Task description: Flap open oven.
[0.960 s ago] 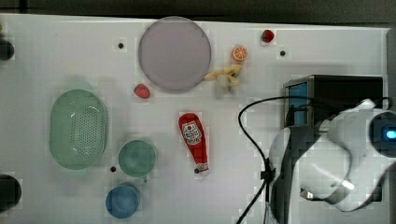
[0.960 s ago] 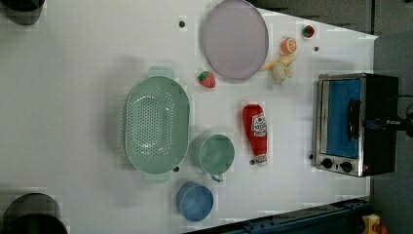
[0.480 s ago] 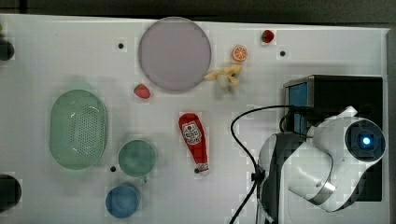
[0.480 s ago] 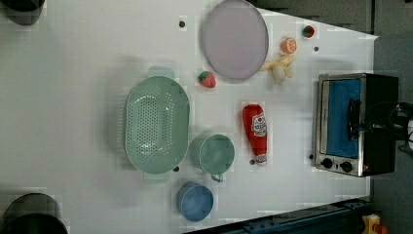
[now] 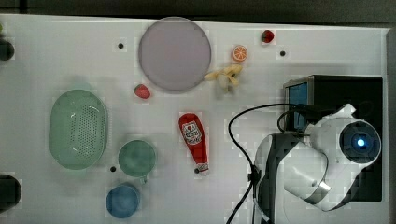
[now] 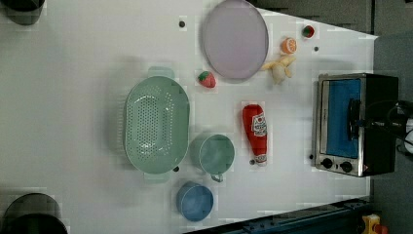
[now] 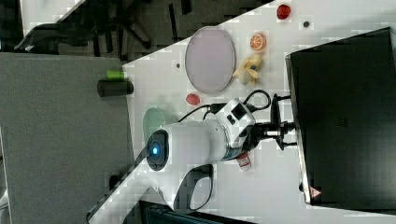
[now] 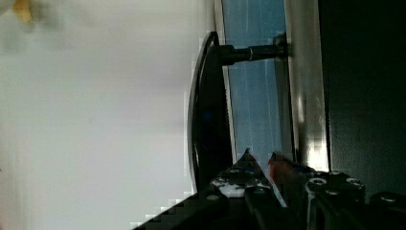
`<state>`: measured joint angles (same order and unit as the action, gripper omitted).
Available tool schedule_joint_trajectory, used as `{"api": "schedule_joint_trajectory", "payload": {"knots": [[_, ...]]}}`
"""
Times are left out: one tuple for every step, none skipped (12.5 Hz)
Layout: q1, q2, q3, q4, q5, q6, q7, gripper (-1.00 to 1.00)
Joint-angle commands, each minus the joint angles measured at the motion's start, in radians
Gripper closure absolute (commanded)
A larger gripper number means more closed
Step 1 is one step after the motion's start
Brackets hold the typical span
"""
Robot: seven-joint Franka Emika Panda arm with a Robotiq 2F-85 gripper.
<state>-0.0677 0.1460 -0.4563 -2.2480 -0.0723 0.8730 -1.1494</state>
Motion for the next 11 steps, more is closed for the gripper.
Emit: {"api": "schedule_joint_trajectory", "payload": {"knots": [[0.045, 0.004, 0.026, -0.001, -0.124, 0.008, 0.091, 0.65], [0.055, 0.004, 0.034, -0.004, -0.180, 0.004, 0.166, 0.65], [0.065, 0.005, 0.043, -0.010, -0.232, 0.000, 0.234, 0.65], [0.075, 0.005, 0.055, -0.015, -0.275, -0.004, 0.291, 0.65], [0.085, 0.006, 0.069, -0.020, -0.310, -0.014, 0.339, 0.65], [0.093, 0.007, 0.083, -0.027, -0.340, -0.019, 0.379, 0.65], [0.100, 0.011, 0.099, -0.036, -0.370, -0.020, 0.409, 0.65], [0.106, 0.018, 0.115, -0.041, -0.398, -0.020, 0.439, 0.65], [0.111, 0.029, 0.130, -0.044, -0.425, -0.021, 0.470, 0.65], [0.118, 0.043, 0.145, -0.048, -0.459, -0.021, 0.497, 0.65], [0.126, 0.059, 0.160, -0.050, -0.500, -0.021, 0.537, 0.65]]}}
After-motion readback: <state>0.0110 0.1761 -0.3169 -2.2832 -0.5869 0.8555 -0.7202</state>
